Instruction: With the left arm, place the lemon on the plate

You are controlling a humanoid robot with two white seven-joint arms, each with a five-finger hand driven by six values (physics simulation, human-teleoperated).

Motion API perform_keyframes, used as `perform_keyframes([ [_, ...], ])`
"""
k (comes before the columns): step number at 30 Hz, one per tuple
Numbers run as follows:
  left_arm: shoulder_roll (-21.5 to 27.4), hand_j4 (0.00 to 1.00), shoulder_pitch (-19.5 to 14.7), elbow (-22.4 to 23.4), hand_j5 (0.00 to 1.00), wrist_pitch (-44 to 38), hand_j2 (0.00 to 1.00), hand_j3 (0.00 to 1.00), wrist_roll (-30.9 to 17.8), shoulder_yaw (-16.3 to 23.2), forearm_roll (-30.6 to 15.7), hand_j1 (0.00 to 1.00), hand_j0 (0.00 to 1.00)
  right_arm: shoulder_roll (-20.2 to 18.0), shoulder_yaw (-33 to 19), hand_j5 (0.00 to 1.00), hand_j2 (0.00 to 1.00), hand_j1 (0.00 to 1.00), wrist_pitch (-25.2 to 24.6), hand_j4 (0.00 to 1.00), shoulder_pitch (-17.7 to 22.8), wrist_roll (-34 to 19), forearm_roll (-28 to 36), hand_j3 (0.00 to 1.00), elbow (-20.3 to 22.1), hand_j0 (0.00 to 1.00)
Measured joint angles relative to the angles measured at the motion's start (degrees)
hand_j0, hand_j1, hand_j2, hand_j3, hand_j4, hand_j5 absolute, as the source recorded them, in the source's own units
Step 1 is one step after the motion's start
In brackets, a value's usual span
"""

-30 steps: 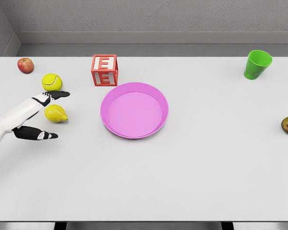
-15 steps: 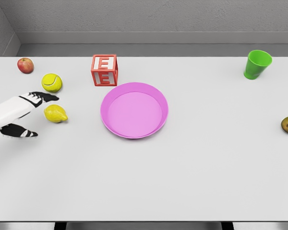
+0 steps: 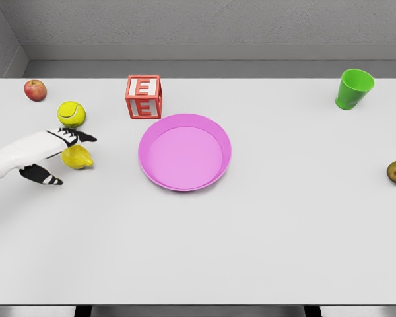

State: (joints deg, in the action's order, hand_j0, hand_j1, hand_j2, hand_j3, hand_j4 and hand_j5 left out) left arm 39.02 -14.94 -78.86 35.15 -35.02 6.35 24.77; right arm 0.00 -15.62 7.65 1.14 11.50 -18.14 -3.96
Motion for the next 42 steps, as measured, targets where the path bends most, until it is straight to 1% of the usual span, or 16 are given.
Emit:
perform_keyframes([
  [4, -0.2, 1.0, -1.3, 0.5, 1.0, 0.0, 1.0, 1.0, 0.0, 1.3, 0.9, 1.0, 1.0, 0.0, 0.0, 1.0, 1.0, 1.0, 0.0, 1.0, 0.0, 0.0, 0.0, 1.0, 0.0, 1.0],
  [7, -0.3, 0.94, -2.0, 0.6, 0.94, 0.0, 0.94, 0.94, 0.0, 2.0, 1.5, 0.94, 0.94, 0.0, 0.0, 1.0, 1.0, 1.0, 0.0, 1.0, 0.0, 0.0, 0.0, 1.0, 0.0, 1.0],
  [11, -0.3, 0.93, -4.4, 0.7, 0.93, 0.0, 0.93, 0.93, 0.0, 3.9, 1.9, 0.93, 0.93, 0.0, 0.0, 1.0, 1.0, 1.0, 0.0, 1.0, 0.0, 0.0, 0.0, 1.0, 0.0, 1.0],
  [12, -0.3, 0.93, -4.4, 0.7, 0.93, 0.0, 0.93, 0.93, 0.0, 4.4, 1.9, 0.93, 0.93, 0.0, 0.0, 1.0, 1.0, 1.0, 0.0, 1.0, 0.0, 0.0, 0.0, 1.0, 0.0, 1.0],
  [14, -0.2, 0.86, -4.5, 0.7, 0.86, 0.0, 0.86, 0.86, 0.0, 5.0, 2.0, 0.86, 0.86, 0.0, 0.0, 1.0, 1.0, 1.0, 0.0, 1.0, 0.0, 0.0, 0.0, 1.0, 0.0, 1.0],
  [21, 0.0, 0.86, -4.9, 2.1, 0.86, 0.0, 0.86, 0.86, 0.0, 5.6, 2.2, 0.86, 0.86, 0.0, 0.0, 1.0, 1.0, 1.0, 0.0, 1.0, 0.0, 0.0, 0.0, 1.0, 0.0, 1.0],
  [27, 0.0, 0.83, -5.9, 4.8, 0.83, 0.0, 0.83, 0.83, 0.0, 5.7, 4.0, 0.83, 0.83, 0.0, 0.0, 1.0, 1.0, 1.0, 0.0, 1.0, 0.0, 0.0, 0.0, 1.0, 0.0, 1.0],
  [29, -0.2, 0.82, -6.4, 5.5, 0.82, 0.0, 0.82, 0.82, 0.0, 6.0, 5.4, 0.82, 0.82, 0.0, 0.0, 1.0, 1.0, 1.0, 0.0, 1.0, 0.0, 0.0, 0.0, 1.0, 0.0, 1.0],
  [30, -0.2, 0.76, -6.4, 5.7, 0.76, 0.0, 0.76, 0.76, 0.0, 6.1, 5.9, 0.76, 0.76, 0.0, 0.0, 1.0, 1.0, 1.0, 0.0, 1.0, 0.0, 0.0, 0.0, 1.0, 0.0, 1.0],
  [32, -0.3, 0.7, -6.4, 5.9, 0.7, 0.0, 0.7, 0.7, 0.0, 6.4, 6.4, 0.7, 0.7, 0.0, 0.0, 1.0, 1.0, 1.0, 0.0, 1.0, 0.0, 0.0, 0.0, 1.0, 0.0, 1.0],
  [35, -0.4, 0.67, -6.4, 6.0, 0.67, -0.1, 0.67, 0.67, 0.1, 6.7, 6.6, 0.67, 0.67, 0.0, 0.0, 1.0, 1.0, 1.0, 0.0, 1.0, 0.0, 0.0, 0.0, 1.0, 0.0, 1.0],
  [36, -0.4, 0.61, -6.4, 6.0, 0.61, -0.2, 0.61, 0.61, 0.1, 6.8, 6.6, 0.61, 0.61, 0.0, 0.0, 1.0, 1.0, 1.0, 0.0, 1.0, 0.0, 0.0, 0.0, 1.0, 0.0, 1.0],
  [37, -0.4, 0.58, -6.4, 6.0, 0.58, -0.2, 0.58, 0.58, 0.1, 6.9, 6.6, 0.58, 0.58, 0.0, 0.0, 1.0, 1.0, 1.0, 0.0, 1.0, 0.0, 0.0, 0.0, 1.0, 0.0, 1.0],
  [38, -0.4, 0.58, -6.5, 6.0, 0.58, -0.1, 0.58, 0.58, 0.1, 6.9, 6.6, 0.58, 0.58, 0.0, 0.0, 1.0, 1.0, 1.0, 0.0, 1.0, 0.0, 0.0, 0.0, 1.0, 0.0, 1.0],
  [39, -0.4, 0.55, -6.5, 6.0, 0.55, -0.2, 0.55, 0.55, 0.2, 6.9, 6.4, 0.55, 0.55, 0.0, 0.0, 1.0, 1.0, 1.0, 0.0, 1.0, 0.0, 0.0, 0.0, 1.0, 0.0, 1.0],
  [42, -0.3, 0.53, -6.9, 5.9, 0.53, -0.1, 0.53, 0.53, 0.1, 6.9, 6.5, 0.53, 0.53, 0.0, 0.0, 1.0, 1.0, 1.0, 0.0, 1.0, 0.0, 0.0, 0.0, 1.0, 0.0, 1.0],
])
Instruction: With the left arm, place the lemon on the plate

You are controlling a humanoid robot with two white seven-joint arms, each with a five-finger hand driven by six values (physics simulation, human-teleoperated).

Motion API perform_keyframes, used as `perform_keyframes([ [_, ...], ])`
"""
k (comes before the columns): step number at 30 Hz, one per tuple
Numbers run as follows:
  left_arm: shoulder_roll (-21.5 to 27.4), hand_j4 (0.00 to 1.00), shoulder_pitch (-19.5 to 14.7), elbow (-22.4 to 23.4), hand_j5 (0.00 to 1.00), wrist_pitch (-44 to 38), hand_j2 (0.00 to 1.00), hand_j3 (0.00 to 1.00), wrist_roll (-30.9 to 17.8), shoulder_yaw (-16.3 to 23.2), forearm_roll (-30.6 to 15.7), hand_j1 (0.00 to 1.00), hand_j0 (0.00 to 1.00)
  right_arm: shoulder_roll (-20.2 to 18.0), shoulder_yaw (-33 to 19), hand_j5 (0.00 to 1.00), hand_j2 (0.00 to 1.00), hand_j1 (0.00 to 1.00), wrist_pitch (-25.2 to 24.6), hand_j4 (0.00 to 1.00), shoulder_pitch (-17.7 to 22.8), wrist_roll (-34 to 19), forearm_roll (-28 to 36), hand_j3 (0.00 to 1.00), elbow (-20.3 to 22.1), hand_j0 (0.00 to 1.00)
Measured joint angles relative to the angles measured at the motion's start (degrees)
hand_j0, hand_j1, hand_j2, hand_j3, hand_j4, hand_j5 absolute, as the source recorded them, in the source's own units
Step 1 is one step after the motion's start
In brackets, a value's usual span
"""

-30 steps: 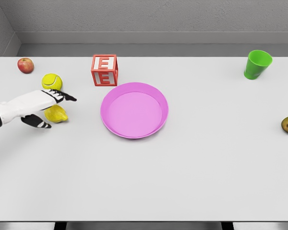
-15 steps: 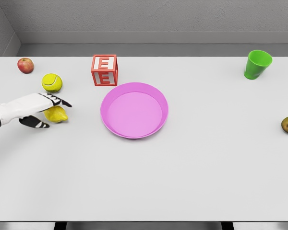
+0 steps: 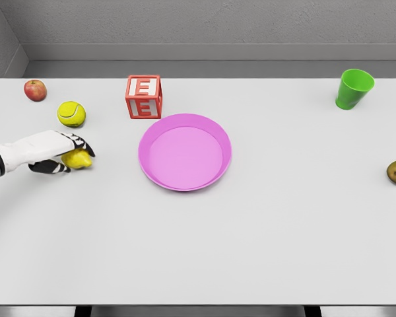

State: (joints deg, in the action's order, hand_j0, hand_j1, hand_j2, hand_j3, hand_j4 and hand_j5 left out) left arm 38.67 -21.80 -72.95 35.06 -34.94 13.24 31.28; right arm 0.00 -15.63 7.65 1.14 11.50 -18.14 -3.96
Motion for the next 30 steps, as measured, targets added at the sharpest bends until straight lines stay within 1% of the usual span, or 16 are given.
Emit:
perform_keyframes([
  [4, 0.0, 0.49, 0.0, -0.2, 0.49, 0.1, 0.49, 0.49, 0.0, 0.0, 0.0, 0.49, 0.49, 0.0, 0.0, 1.0, 1.0, 1.0, 0.0, 1.0, 0.0, 0.0, 0.0, 1.0, 0.0, 1.0],
  [9, 0.0, 0.49, 0.0, -0.5, 0.49, 0.1, 0.49, 0.49, 0.0, -0.1, -0.3, 0.49, 0.49, 0.0, 0.0, 1.0, 1.0, 1.0, 0.0, 1.0, 0.0, 0.0, 0.0, 1.0, 0.0, 1.0],
  [10, 0.0, 0.46, 0.0, -0.9, 0.46, 0.1, 0.46, 0.46, -0.1, -0.1, -0.5, 0.46, 0.46, 0.0, 0.0, 1.0, 1.0, 1.0, 0.0, 1.0, 0.0, 0.0, 0.0, 1.0, 0.0, 1.0],
  [13, 0.0, 0.46, 0.2, -2.4, 0.46, 0.1, 0.46, 0.46, -0.1, -0.4, -1.1, 0.46, 0.46, 0.0, 0.0, 1.0, 1.0, 1.0, 0.0, 1.0, 0.0, 0.0, 0.0, 1.0, 0.0, 1.0],
  [15, 0.0, 0.44, 0.1, -3.1, 0.44, 0.1, 0.44, 0.44, -0.1, -0.7, -2.1, 0.44, 0.44, 0.0, 0.0, 1.0, 1.0, 1.0, 0.0, 1.0, 0.0, 0.0, 0.0, 1.0, 0.0, 1.0],
  [20, -0.1, 0.44, 0.2, -8.2, 0.44, 0.1, 0.44, 0.44, -0.1, -1.1, -5.5, 0.44, 0.44, 0.0, 0.0, 1.0, 1.0, 1.0, 0.0, 1.0, 0.0, 0.0, 0.0, 1.0, 0.0, 1.0],
  [24, -1.8, 0.44, -0.2, -11.1, 0.44, 0.1, 0.44, 0.44, -0.1, -1.2, -6.7, 0.44, 0.44, 0.0, 0.0, 1.0, 1.0, 1.0, 0.0, 1.0, 0.0, 0.0, 0.0, 1.0, 0.0, 1.0],
  [25, -2.5, 0.44, -0.7, -11.5, 0.44, 0.1, 0.44, 0.44, -0.1, -1.1, -6.8, 0.44, 0.44, 0.0, 0.0, 1.0, 1.0, 1.0, 0.0, 1.0, 0.0, 0.0, 0.0, 1.0, 0.0, 1.0],
  [29, -6.3, 0.44, -0.9, -12.5, 0.44, 0.2, 0.44, 0.44, -0.1, -0.7, -6.8, 0.44, 0.44, 0.0, 0.0, 1.0, 1.0, 1.0, 0.0, 1.0, 0.0, 0.0, 0.0, 1.0, 0.0, 1.0],
  [30, -7.3, 0.43, -0.8, -12.8, 0.43, 0.2, 0.43, 0.43, -0.1, -0.7, -6.8, 0.43, 0.43, 0.0, 0.0, 1.0, 1.0, 1.0, 0.0, 1.0, 0.0, 0.0, 0.0, 1.0, 0.0, 1.0],
])
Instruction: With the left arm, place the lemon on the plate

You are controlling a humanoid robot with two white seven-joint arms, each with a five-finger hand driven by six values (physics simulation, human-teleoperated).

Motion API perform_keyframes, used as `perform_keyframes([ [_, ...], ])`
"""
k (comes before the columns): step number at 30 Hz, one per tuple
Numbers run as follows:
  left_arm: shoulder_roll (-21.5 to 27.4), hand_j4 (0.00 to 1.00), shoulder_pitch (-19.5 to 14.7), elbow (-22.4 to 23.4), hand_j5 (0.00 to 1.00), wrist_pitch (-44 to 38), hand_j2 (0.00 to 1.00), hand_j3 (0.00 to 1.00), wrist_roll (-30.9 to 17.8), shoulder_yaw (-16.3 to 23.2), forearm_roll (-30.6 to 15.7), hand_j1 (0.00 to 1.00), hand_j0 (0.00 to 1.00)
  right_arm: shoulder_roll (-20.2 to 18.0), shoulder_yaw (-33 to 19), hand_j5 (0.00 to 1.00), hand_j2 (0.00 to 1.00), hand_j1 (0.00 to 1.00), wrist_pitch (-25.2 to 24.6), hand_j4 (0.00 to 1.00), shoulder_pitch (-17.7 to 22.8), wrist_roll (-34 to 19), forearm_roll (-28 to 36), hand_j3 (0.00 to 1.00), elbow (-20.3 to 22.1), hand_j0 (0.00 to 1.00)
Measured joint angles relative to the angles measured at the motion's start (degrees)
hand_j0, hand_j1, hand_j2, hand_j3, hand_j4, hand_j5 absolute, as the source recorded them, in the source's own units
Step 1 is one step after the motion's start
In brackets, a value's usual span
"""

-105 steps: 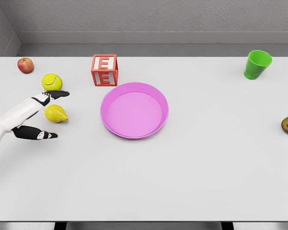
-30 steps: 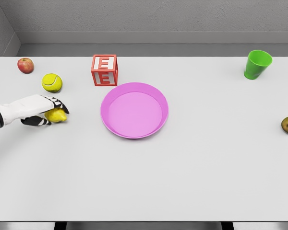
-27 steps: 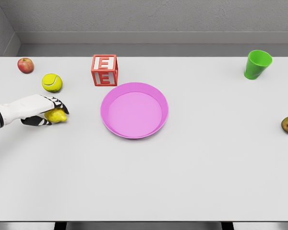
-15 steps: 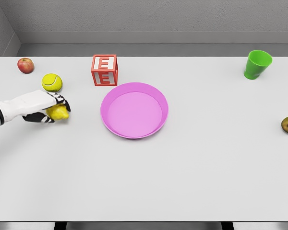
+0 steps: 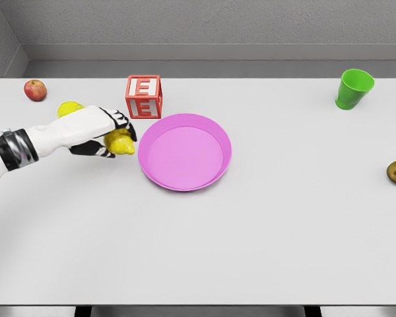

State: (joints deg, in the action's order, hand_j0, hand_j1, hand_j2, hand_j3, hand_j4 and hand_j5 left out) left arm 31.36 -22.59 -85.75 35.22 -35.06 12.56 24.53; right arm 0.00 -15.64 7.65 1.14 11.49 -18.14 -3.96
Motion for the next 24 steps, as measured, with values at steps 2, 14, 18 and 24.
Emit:
perform_keyframes([
  [2, -1.7, 0.39, 0.0, -0.4, 0.39, 0.0, 0.39, 0.39, 0.0, -0.1, -0.1, 0.39, 0.39, 0.0, 0.0, 1.0, 1.0, 1.0, 0.0, 1.0, 0.0, 0.0, 0.0, 1.0, 0.0, 1.0],
  [14, -10.5, 1.0, -1.9, -0.4, 1.0, 0.0, 1.0, 1.0, 0.0, -0.1, 0.6, 1.0, 1.0, 0.0, 0.0, 1.0, 1.0, 1.0, 0.0, 1.0, 0.0, 0.0, 0.0, 1.0, 0.0, 1.0],
  [18, -10.8, 1.0, -1.8, -0.4, 1.0, 0.0, 1.0, 1.0, 0.0, -0.3, 0.4, 1.0, 1.0, 0.0, 0.0, 1.0, 1.0, 1.0, 0.0, 1.0, 0.0, 0.0, 0.0, 1.0, 0.0, 1.0],
  [24, -6.3, 1.0, 3.3, 0.1, 1.0, 0.0, 1.0, 1.0, 0.0, -5.7, 0.3, 1.0, 1.0, 0.0, 0.0, 1.0, 1.0, 1.0, 0.0, 1.0, 0.0, 0.0, 0.0, 1.0, 0.0, 1.0],
])
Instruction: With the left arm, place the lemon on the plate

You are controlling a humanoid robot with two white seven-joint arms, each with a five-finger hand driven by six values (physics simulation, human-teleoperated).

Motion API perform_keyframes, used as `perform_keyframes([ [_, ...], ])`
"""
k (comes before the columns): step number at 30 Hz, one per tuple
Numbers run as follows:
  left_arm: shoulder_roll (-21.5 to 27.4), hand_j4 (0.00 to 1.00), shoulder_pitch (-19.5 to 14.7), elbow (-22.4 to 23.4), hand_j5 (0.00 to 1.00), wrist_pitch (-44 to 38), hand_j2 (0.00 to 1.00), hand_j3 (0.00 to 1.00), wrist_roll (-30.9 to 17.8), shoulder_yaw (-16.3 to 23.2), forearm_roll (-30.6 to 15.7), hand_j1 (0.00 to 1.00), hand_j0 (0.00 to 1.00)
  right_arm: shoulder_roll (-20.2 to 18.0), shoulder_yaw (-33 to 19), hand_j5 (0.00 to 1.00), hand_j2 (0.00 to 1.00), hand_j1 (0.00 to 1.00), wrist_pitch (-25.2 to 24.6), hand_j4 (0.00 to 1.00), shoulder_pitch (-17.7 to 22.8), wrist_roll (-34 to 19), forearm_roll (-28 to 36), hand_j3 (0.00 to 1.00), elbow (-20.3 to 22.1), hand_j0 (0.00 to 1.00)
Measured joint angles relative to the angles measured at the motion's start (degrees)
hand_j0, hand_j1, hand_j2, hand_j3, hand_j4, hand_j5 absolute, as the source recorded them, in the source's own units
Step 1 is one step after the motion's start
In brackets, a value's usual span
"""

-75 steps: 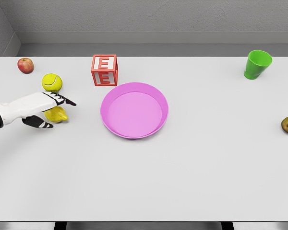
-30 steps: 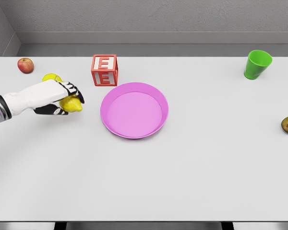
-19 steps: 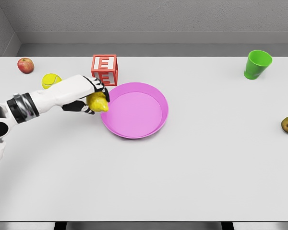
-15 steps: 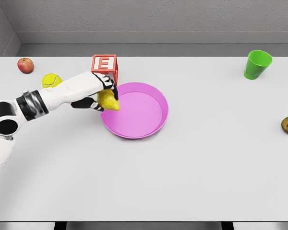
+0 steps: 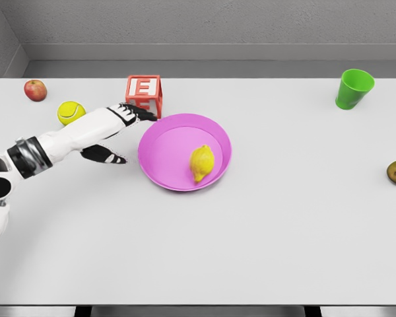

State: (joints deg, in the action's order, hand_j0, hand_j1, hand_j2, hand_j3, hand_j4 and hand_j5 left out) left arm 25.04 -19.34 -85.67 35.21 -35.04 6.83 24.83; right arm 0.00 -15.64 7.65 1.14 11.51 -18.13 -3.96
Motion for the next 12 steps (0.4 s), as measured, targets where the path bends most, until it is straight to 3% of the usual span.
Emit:
perform_keyframes([
  [5, 3.0, 1.0, 4.8, 1.7, 1.0, 0.0, 1.0, 1.0, 0.0, -6.6, -0.2, 1.0, 1.0, 0.0, 0.0, 1.0, 1.0, 1.0, 0.0, 1.0, 0.0, 0.0, 0.0, 1.0, 0.0, 1.0],
  [12, 4.0, 1.0, 6.5, 6.0, 1.0, 0.0, 1.0, 1.0, 0.0, -10.8, -0.8, 1.0, 1.0, 0.0, 0.0, 1.0, 1.0, 1.0, 0.0, 1.0, 0.0, 0.0, 0.0, 1.0, 0.0, 1.0],
])
